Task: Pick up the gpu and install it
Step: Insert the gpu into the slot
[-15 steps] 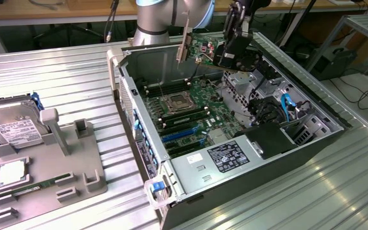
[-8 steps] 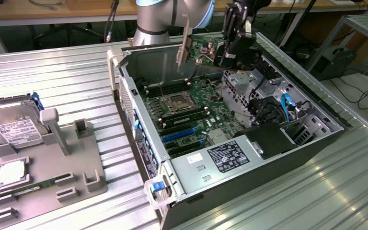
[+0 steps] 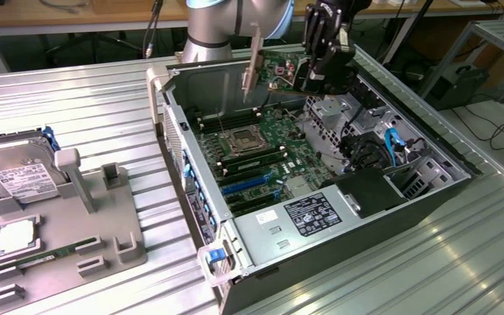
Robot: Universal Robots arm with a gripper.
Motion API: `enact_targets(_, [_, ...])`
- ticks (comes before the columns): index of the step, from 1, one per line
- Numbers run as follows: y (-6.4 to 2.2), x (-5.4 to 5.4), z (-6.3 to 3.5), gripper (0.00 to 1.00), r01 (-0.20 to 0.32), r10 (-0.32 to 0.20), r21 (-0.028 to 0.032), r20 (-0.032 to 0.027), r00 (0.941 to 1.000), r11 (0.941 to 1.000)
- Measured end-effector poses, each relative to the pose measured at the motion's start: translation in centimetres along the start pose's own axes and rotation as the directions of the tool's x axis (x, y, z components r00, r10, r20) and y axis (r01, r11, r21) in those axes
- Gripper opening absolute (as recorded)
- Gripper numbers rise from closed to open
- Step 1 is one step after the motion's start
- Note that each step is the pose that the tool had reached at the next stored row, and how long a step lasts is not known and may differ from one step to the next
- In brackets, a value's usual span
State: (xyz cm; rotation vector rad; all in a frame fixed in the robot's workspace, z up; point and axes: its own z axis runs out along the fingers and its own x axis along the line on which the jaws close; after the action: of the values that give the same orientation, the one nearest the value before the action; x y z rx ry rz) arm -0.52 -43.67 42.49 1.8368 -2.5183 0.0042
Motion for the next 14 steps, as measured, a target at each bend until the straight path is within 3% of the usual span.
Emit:
enact_targets(6, [0.0,0.0,0.0,0.28,0.08,-0.08,0.0017,-0.0011,0.9968,0.9968])
enact_targets(10, [0.0,0.0,0.0,0.28,0.139,-0.139,0.0028,-0.002,0.9903,0.9903])
enact_targets(14, [0.0,0.0,0.0,0.28,0.212,-0.212,0.0042,-0.0031,0.9774,0.9774])
